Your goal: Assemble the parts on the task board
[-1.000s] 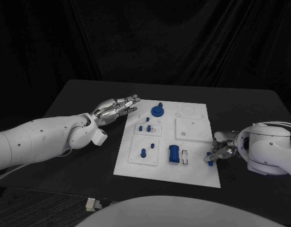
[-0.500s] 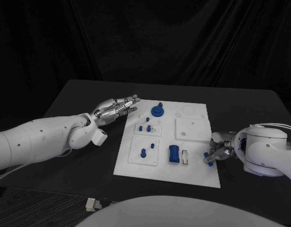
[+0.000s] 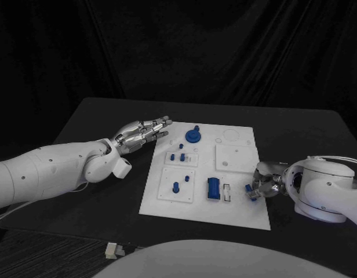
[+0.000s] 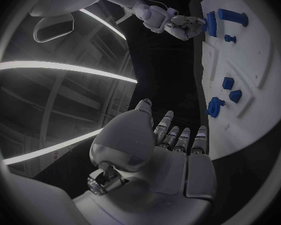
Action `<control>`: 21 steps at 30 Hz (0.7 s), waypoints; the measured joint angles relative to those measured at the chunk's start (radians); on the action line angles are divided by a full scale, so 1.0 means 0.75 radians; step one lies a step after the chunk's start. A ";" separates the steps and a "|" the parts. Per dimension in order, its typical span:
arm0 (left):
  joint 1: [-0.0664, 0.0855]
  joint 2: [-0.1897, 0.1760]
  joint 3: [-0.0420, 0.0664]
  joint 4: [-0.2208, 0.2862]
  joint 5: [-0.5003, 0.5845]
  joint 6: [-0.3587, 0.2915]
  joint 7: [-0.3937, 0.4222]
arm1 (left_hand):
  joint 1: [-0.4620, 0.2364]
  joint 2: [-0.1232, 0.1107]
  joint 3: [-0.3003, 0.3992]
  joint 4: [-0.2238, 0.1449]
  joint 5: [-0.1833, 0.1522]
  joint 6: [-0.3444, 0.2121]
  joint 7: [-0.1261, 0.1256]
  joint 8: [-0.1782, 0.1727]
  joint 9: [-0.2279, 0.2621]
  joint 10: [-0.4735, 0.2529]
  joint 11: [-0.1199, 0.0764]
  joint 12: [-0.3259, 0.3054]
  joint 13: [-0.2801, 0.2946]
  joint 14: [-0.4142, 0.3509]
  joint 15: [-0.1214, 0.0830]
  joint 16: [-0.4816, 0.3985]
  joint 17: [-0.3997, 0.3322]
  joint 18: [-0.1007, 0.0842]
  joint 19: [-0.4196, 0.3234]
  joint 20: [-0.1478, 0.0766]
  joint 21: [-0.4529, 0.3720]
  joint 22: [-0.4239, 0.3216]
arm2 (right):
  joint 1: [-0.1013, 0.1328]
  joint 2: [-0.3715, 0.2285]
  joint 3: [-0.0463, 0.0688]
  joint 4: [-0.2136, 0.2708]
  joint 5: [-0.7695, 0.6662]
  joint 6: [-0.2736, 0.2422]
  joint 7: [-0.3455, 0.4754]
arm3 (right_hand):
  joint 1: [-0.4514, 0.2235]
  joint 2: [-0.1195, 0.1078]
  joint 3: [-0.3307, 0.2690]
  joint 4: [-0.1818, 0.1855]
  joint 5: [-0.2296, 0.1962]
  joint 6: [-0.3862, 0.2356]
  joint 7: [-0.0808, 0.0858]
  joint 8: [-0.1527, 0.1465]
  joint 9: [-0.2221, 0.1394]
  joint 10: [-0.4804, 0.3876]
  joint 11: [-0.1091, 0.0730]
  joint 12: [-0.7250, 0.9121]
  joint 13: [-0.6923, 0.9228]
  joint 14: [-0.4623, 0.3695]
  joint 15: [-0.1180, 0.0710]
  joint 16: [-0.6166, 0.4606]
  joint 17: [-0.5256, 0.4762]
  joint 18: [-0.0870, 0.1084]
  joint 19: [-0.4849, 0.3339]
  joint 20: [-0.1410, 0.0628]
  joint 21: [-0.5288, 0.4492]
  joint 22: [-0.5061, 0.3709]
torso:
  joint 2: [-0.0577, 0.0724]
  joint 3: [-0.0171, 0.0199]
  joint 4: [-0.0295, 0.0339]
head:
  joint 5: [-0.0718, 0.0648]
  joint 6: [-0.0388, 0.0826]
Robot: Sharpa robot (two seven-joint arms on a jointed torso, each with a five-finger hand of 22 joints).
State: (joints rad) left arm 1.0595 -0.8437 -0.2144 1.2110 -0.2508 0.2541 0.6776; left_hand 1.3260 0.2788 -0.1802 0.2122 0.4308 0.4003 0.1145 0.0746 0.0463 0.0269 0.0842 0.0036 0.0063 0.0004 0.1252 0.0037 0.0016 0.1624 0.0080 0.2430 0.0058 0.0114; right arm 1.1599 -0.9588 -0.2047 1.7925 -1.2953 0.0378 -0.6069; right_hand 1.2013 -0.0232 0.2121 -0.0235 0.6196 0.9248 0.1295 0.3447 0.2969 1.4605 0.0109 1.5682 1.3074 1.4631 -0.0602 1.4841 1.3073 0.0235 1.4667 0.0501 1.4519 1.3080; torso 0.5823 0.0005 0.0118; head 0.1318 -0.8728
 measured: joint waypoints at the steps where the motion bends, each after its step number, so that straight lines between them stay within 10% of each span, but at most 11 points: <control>1: 0.000 0.000 0.000 0.000 0.000 0.000 0.000 | 0.000 0.000 0.000 0.000 0.000 0.000 0.000 0.000 0.000 0.000 0.000 0.000 0.000 0.000 0.000 0.000 0.000 0.000 0.000 0.000 0.000 0.000 | 0.000 -0.004 0.000 0.005 0.013 -0.014 0.002 | -0.016 0.002 0.008 0.006 0.007 -0.021 -0.006 0.007 0.006 0.000 0.000 0.000 0.000 0.000 0.000 0.005 0.000 0.000 0.000 0.000 0.000 0.000 | 0.000 0.0000 0.0000 | 0.000 0.000; 7: 0.000 0.001 0.000 -0.002 0.000 0.001 0.000 | 0.005 0.005 0.000 0.000 0.000 0.000 0.000 0.000 0.000 0.000 0.000 0.000 0.000 0.000 0.000 0.000 -0.001 0.000 0.000 0.000 0.000 0.000 | 0.002 -0.021 -0.001 0.023 0.130 -0.068 0.011 | -0.067 -0.002 0.159 -0.108 0.020 -0.055 -0.046 0.019 0.016 0.000 0.000 0.000 0.000 0.000 0.000 0.006 0.000 0.000 0.000 0.000 0.006 0.000 | -0.001 0.0001 0.0001 | -0.001 0.000; 21: 0.000 0.005 0.000 -0.004 0.000 0.002 -0.001 | 0.005 0.005 0.004 -0.004 0.000 0.000 0.000 0.000 0.000 0.000 0.000 0.000 0.000 0.000 0.000 0.000 -0.001 0.000 0.000 0.000 0.000 0.000 | 0.019 -0.005 -0.004 0.030 0.467 -0.128 0.019 | -0.092 -0.006 0.190 -0.114 0.021 -0.062 -0.043 0.030 0.028 0.000 0.000 0.000 0.000 0.000 0.000 0.006 0.000 0.000 0.000 0.000 0.006 0.000 | -0.001 0.0000 0.0013 | -0.006 0.000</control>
State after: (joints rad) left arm 1.0594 -0.8397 -0.2144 1.2079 -0.2508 0.2556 0.6768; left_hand 1.3299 0.2827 -0.1773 0.2094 0.4308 0.4002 0.1145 0.0747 0.0462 0.0269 0.0841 0.0036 0.0061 0.0004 0.1252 0.0037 0.0009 0.1624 0.0080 0.2430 0.0058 0.0114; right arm 1.1744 -0.9625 -0.2076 1.8148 -0.9448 -0.0584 -0.5924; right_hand 1.1325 -0.0275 0.3548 -0.1088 0.6351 0.8786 0.0972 0.3669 0.3180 1.4606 0.0108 1.5682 1.3074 1.4631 -0.0603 1.4888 1.3073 0.0235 1.4667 0.0500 1.4564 1.3078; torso 0.5820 0.0005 0.0128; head 0.1271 -0.8728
